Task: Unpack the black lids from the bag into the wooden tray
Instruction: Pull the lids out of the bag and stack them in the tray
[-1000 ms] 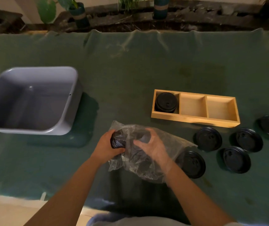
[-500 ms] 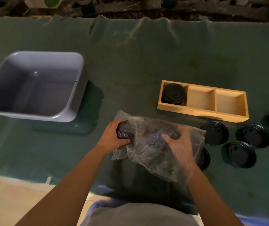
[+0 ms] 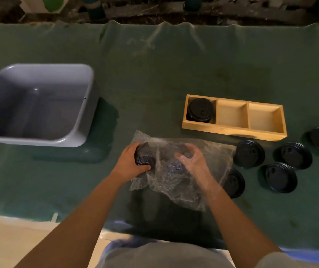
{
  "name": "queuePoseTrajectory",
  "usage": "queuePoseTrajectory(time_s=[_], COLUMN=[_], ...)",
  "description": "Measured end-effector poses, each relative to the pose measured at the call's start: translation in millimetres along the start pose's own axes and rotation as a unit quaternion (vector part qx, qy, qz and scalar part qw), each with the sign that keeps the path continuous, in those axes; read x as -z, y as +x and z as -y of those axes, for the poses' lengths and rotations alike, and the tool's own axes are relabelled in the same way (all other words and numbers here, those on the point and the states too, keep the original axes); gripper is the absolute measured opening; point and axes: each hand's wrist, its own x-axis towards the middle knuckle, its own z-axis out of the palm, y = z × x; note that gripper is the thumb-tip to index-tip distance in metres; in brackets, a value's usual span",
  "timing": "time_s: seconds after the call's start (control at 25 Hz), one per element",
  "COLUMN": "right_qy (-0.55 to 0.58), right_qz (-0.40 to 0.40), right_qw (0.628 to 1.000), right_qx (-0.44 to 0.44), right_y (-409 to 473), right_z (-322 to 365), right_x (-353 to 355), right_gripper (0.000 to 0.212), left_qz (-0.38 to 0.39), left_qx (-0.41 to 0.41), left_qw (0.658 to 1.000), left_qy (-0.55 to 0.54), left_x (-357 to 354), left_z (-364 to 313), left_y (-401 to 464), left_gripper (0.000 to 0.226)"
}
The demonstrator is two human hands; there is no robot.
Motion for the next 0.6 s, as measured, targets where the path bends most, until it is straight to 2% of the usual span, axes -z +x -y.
queuePoseTrajectory(time_s=[0.2, 0.28, 0.36, 0.44, 0.48, 0.6], right_qy=[0.101, 0.126, 0.235, 0.338, 0.353, 0.311], right_qz=[-0.014, -0.044, -0.102, -0.173, -0.193, -0.198], right_qw=[0.995, 0.991, 0.966, 0.925, 0.915, 0.929], right_qx=[0.004, 0.024, 0.031, 0.032, 0.030, 0.011], right_y=[-13, -17, -14, 6, 21, 73], right_z=[-4, -1, 5, 13, 18, 41], right_x=[43, 76, 122, 165, 178, 186], right_gripper=[0.043, 0.032, 0.027, 0.028, 0.033, 0.044], left_qz=[0.012, 0.010, -0.004, -0.013, -0.012, -0.015], left_qx=[0.000, 0.004, 0.016, 0.028, 0.035, 0.042], left_qw=[1.000, 1.000, 0.999, 0.998, 0.998, 0.998], left_qy=[-0.011, -0.017, -0.032, -0.046, -0.046, -0.038], left_x=[2, 2, 1, -1, -1, -2], left_z=[1, 3, 3, 4, 4, 4], left_y=[4, 6, 5, 4, 4, 4], left_gripper=[0.083, 0.082, 0.080, 0.080, 0.083, 0.087])
